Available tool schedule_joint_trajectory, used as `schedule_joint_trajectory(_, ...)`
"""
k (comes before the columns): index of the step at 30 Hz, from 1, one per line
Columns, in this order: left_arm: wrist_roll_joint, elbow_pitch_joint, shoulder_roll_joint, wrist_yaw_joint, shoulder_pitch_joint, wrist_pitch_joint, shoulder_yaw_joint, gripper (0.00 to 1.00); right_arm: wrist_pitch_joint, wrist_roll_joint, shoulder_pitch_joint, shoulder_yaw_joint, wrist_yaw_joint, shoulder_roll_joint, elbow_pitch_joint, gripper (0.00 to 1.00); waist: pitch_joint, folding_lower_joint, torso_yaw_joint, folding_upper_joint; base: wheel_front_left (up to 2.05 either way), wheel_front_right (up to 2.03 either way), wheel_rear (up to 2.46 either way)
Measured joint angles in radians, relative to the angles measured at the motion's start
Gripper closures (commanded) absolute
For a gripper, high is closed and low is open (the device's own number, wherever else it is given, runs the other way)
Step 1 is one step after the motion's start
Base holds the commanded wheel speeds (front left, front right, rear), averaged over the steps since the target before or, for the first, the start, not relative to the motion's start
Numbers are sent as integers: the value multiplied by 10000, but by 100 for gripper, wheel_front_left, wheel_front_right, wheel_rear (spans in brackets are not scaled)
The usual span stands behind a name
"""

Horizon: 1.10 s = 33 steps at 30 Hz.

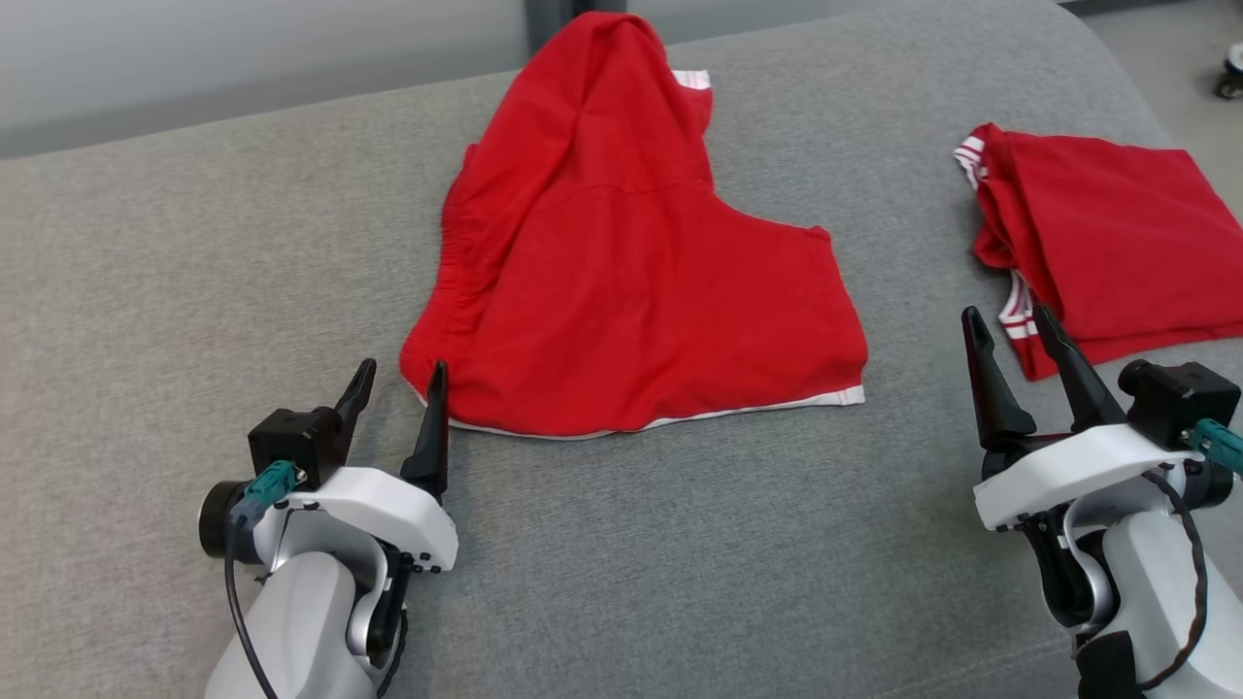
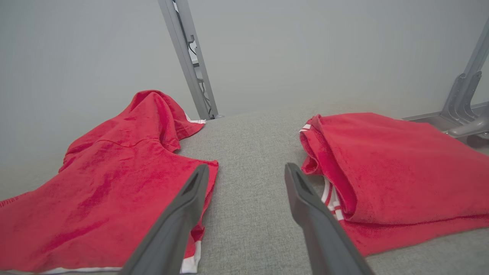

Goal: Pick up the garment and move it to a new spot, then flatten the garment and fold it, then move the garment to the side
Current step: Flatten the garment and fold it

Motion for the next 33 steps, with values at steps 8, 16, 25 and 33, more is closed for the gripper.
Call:
schedule_joint_trajectory(8, 36, 961, 90, 443, -328, 355, -15, 0, 477, -500, 449, -548, 0, 372, -991, 0, 116, 0, -312, 0, 0, 0, 0)
schedule_joint_trajectory(16, 15, 1519, 81, 616, -735, 414, -10, 0, 819, -830, 704, -650, 0, 600, -1616, 0, 287, 0, -449, 0, 0, 0, 0)
schedule_joint_trajectory(25, -190, 1430, -15, 96, -944, 148, -163, 100, 1231, -305, 954, -819, 0, 861, -1392, 0, 326, 0, -187, 0, 0, 0, 0)
schedule_joint_trajectory(33, -232, 502, -144, -222, -526, -25, -474, 100, 1444, 683, 1019, -537, 0, 1087, -228, 0, 169, 0, 388, 0, 0, 0, 0)
